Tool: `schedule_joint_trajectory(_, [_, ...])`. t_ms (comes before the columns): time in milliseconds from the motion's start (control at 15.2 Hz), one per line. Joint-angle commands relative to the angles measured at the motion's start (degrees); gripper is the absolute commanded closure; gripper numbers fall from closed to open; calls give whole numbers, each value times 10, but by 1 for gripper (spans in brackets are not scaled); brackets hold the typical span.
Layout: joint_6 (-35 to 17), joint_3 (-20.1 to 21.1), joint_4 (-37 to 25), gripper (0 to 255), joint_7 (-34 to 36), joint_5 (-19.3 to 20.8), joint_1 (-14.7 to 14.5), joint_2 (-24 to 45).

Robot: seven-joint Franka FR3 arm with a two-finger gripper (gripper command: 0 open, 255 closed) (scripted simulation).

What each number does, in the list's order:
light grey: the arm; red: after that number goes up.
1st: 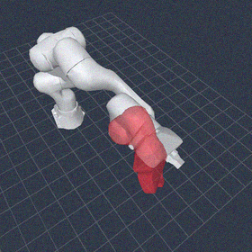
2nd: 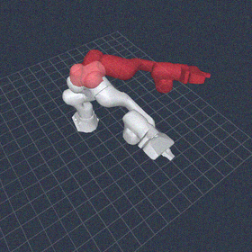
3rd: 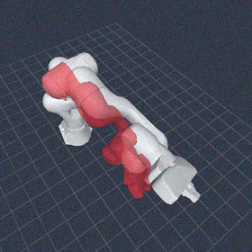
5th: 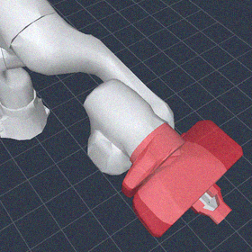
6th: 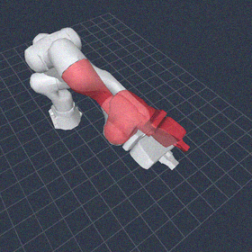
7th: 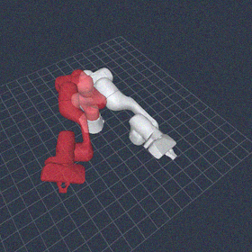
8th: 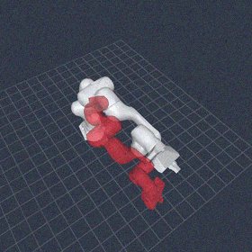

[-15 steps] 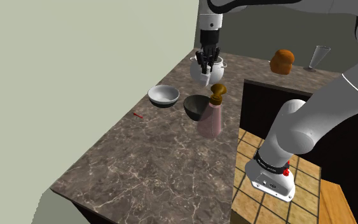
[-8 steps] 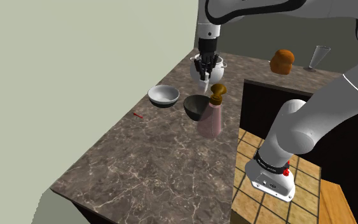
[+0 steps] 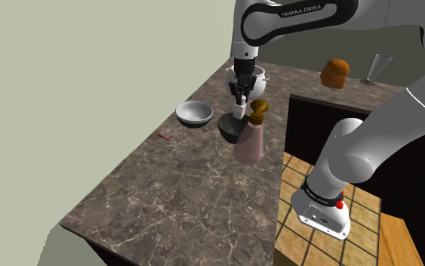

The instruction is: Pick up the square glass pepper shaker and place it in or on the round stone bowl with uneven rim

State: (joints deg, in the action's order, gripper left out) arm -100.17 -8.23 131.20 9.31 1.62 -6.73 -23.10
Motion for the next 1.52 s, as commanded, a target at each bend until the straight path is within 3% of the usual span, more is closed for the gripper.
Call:
schedule_joint_trajectory(0, [-16,-1,15,255,-1,0,1,1])
schedule_joint_trajectory(264, [-50,-3,42,255,-2,1,1,8])
schedule_joint_trajectory(726, [-50,-3,42,255,-2,1,1,8])
schedule_joint_trajectory(792, [-50,-3,42,0,-2,1,1,8])
schedule_joint_trajectory(1122, [-50,-3,42,0,-2,1,1,8])
schedule_joint_trajectory(1452, [22,-1,-32,0,-3,-1,0,9])
